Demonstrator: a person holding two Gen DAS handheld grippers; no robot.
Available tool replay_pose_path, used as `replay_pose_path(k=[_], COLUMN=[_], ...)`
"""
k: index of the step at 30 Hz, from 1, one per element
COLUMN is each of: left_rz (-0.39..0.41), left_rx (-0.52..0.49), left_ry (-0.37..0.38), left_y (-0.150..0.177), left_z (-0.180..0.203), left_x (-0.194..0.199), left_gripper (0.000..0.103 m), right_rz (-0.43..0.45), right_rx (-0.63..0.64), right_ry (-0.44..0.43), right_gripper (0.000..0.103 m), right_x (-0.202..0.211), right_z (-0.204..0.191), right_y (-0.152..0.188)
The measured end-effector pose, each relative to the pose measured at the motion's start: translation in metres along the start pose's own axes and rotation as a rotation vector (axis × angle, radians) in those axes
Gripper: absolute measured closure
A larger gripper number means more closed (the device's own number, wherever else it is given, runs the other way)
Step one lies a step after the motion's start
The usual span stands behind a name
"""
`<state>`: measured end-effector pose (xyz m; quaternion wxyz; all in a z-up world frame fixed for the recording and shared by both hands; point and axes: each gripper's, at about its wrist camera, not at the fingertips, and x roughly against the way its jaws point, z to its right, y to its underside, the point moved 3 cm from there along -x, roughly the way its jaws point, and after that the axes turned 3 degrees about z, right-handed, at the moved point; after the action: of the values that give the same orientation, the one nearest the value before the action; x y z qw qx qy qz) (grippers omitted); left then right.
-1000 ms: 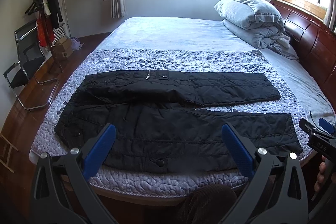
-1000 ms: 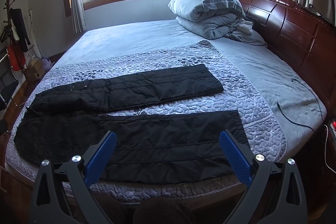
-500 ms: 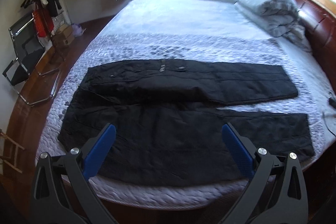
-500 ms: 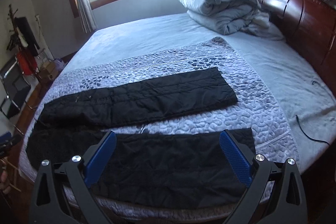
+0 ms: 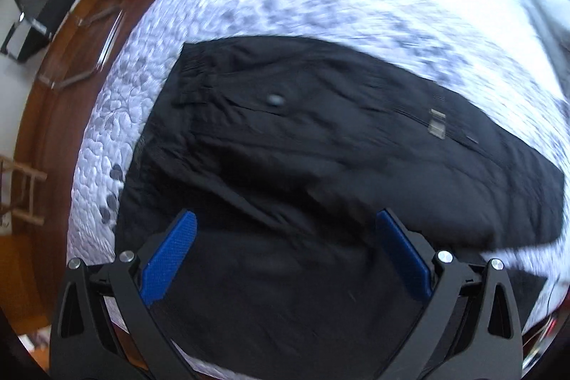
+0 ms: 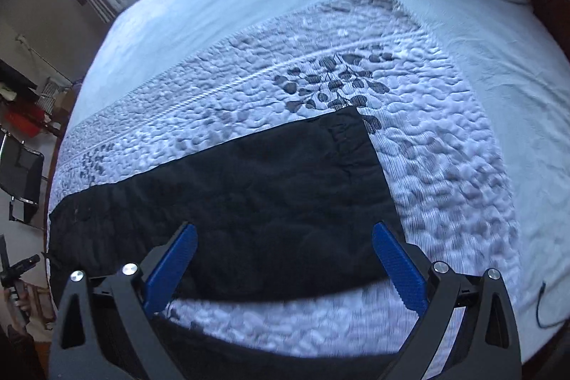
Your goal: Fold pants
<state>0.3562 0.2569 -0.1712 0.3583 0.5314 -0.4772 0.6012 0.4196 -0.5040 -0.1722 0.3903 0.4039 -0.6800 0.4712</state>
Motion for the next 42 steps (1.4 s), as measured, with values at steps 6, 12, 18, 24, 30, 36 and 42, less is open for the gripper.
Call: replay_pose_path(k=[6, 12, 18, 24, 30, 36, 42], left_rz=[-0.106, -0.142, -0.167, -0.214, -0.216, -0.196, -0.187], left_rx=[0.112, 0.098, 0.114, 0.150, 0.126, 0.116, 0.012], left_ry=[-0.073, -0.068, -0.091, -0.051, -0.048, -0.010, -0.038], left_y=[-0.043, -0.066, -0.082, -0.089, -0.087, -0.080, -0.074], left_z=[-0.043, -0.057, -0.067, -0.068, -0.055, -0.025, 0.019], left_x=[-0.055, -0.070, -0.085, -0.110, -0.117, -0.105, -0.089], left_gripper=[0.003, 0.003, 0.003, 0.002, 0.003, 0.048, 0.094], right_rz=[-0.078, -0.097, -0.119, -0.132, -0.097, -0.042, 0.018], right_rx=[-0.028, 0.003, 0.054, 0.160, 0.164, 0.172, 0.190], right_ry=[0.015, 0.005, 0.062, 0.148, 0.178, 0.208, 0.196], right_gripper=[0.004, 0.004, 0.004, 0.003, 0.008, 0.059, 0.088], right_x=[-0.058, -0.085, -0.113, -0.129, -0.128, -0.117, -0.098], right_z=[0.029, 0.031, 0.023, 0.013, 0.010, 0.000, -0.008], right_y=[-0.032, -0.051, -0.056, -0.046, -0.045, -0.040, -0.040])
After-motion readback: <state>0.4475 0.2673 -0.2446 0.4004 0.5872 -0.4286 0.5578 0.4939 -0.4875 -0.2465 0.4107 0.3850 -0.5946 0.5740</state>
